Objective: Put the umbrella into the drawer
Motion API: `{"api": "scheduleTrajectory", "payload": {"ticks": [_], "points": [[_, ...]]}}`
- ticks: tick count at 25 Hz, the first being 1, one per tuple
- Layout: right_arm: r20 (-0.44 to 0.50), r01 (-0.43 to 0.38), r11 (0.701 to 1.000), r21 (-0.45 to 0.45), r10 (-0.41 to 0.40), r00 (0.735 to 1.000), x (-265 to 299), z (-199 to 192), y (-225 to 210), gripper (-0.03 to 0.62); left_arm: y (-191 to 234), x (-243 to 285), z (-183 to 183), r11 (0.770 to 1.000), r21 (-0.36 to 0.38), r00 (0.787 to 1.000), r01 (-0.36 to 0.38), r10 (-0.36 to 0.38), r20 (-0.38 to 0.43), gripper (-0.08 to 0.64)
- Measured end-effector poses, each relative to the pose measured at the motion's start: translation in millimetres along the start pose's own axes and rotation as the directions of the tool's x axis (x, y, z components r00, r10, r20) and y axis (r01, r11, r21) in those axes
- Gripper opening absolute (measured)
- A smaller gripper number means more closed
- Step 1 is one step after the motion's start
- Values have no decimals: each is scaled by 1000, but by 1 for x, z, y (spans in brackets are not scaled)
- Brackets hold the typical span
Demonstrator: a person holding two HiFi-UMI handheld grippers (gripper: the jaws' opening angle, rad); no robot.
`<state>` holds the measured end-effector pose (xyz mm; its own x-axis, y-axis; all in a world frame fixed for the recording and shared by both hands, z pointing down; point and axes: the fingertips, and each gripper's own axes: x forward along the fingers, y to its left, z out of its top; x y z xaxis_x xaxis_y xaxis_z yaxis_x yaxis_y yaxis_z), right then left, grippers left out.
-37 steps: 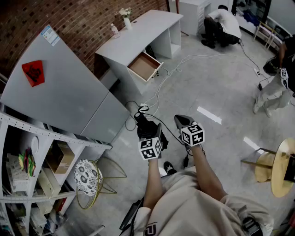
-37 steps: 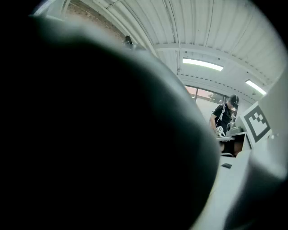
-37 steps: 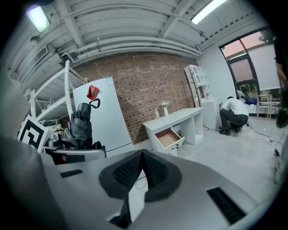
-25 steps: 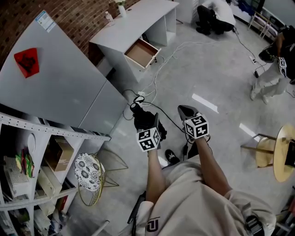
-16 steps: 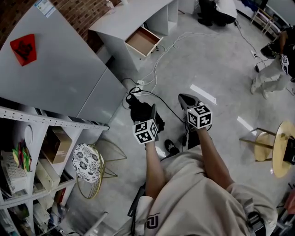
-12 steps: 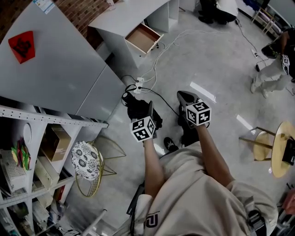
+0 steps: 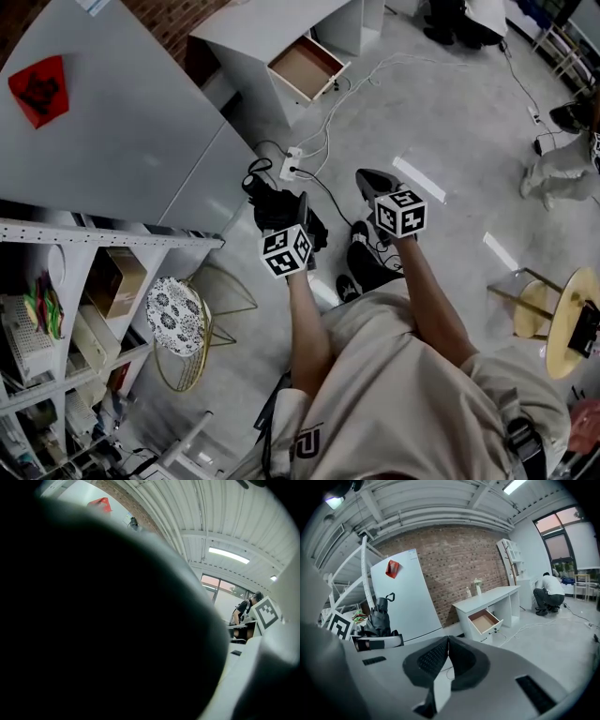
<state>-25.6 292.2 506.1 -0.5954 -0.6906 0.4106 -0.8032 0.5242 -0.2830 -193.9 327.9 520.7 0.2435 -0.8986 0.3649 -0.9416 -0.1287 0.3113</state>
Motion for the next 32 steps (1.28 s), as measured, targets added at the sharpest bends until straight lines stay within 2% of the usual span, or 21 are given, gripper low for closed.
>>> {"api": "scheduleTrajectory", "payload": {"ticks": [5, 11, 15, 20, 27, 32], "points": [[-14, -20, 1000, -7, 20, 1000, 35, 24, -16, 67, 17, 34, 21, 999, -23, 1000, -25, 25, 4, 278], [-8, -34, 999, 19, 34, 999, 72, 58, -50, 67, 21, 81, 49, 999, -5, 999, -36, 36, 4, 278], [12, -18, 999, 42, 17, 1000, 88, 78, -82, 67, 10, 111, 64, 999, 23, 999, -35, 35, 11, 278], [44, -37, 997, 73, 34, 998, 101, 104, -115, 69, -6, 138, 81, 997, 62, 999, -36, 34, 27, 278], [69, -81, 988, 130, 72, 995, 102, 107, -134, 67, 1, 145, 97, 987, 87, 991, -134, 131, 36, 278], [78, -78, 982, 172, 65, 995, 88, 99, -153, 68, -6, 147, 102, 985, 100, 990, -138, 136, 33, 278]]}}
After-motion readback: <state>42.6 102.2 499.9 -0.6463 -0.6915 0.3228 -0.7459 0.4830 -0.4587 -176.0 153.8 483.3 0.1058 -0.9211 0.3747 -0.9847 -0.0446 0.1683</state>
